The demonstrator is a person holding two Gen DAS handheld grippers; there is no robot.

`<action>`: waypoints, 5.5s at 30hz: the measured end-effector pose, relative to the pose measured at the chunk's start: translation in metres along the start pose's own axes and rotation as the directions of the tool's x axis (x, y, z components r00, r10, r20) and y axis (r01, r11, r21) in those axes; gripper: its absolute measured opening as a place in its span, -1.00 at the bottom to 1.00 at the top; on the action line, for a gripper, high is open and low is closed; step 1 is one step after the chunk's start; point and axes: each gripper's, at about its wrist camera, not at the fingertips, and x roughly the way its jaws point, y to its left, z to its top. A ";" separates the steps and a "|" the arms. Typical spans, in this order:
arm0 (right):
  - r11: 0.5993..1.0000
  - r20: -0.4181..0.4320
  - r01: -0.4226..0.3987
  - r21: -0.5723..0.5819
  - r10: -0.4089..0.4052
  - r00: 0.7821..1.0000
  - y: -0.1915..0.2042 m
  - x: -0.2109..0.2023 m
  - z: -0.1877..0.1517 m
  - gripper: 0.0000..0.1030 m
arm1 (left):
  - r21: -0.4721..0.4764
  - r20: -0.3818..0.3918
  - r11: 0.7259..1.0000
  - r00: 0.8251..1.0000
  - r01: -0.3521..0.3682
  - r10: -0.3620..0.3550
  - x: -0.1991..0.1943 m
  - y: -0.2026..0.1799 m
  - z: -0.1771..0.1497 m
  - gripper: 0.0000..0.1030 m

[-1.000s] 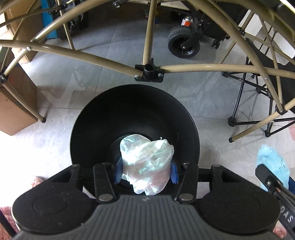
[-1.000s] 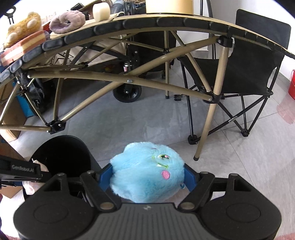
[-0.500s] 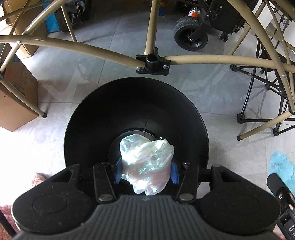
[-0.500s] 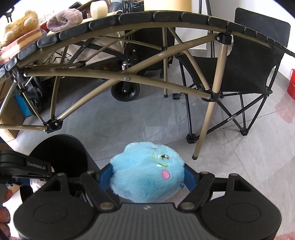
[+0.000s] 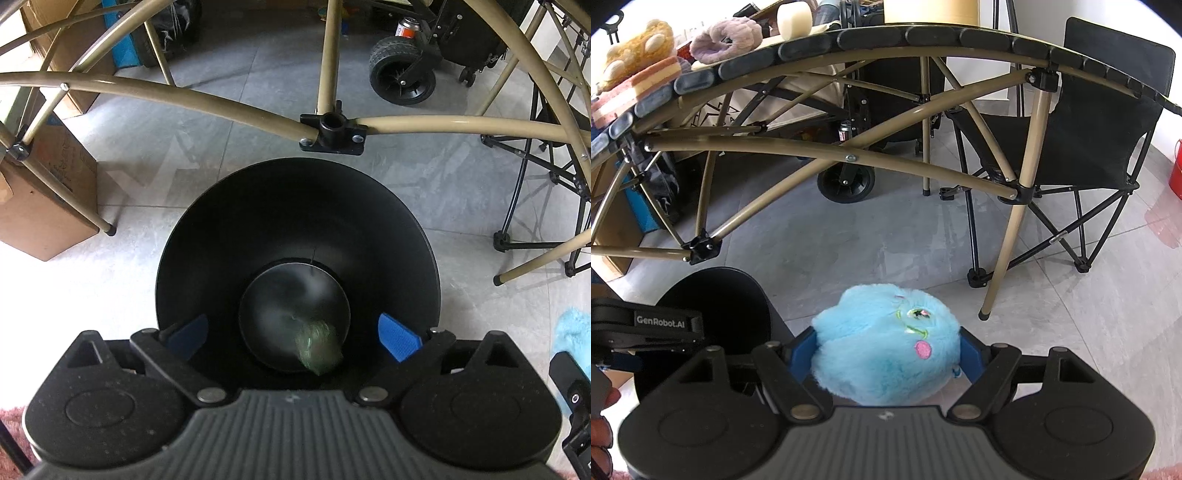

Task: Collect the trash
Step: 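Lower the blue plush into the bin and open the right gripper, then raise both grippers from the bin back toward the table, then grasp the small blue-and-white box with the left gripper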

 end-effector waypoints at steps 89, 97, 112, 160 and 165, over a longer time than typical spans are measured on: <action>0.945 -0.205 -0.193 -0.265 0.140 0.969 0.188 0.053 -0.020 0.89 | -0.156 0.182 0.986 0.979 -0.062 0.090 -0.055 0.180 -0.025 0.96; 0.943 -0.150 -0.195 -0.269 0.159 0.976 0.179 0.030 -0.016 0.89 | -0.156 0.254 0.987 0.963 -0.048 0.087 -0.075 0.174 -0.027 0.96; 0.925 0.090 -0.250 -0.287 0.286 0.954 0.156 -0.070 0.011 0.89 | -0.163 0.507 0.986 0.860 0.021 0.065 -0.157 0.171 -0.038 1.00; 0.958 0.463 -0.204 -0.201 0.277 0.842 0.121 -0.065 0.162 1.00 | -0.075 0.721 0.990 0.692 0.120 -0.030 -0.178 0.089 0.123 0.71; 0.958 0.451 -0.211 -0.195 0.278 0.848 0.124 -0.060 0.161 1.00 | -0.062 0.704 0.985 0.706 0.162 -0.072 -0.170 0.089 0.129 0.25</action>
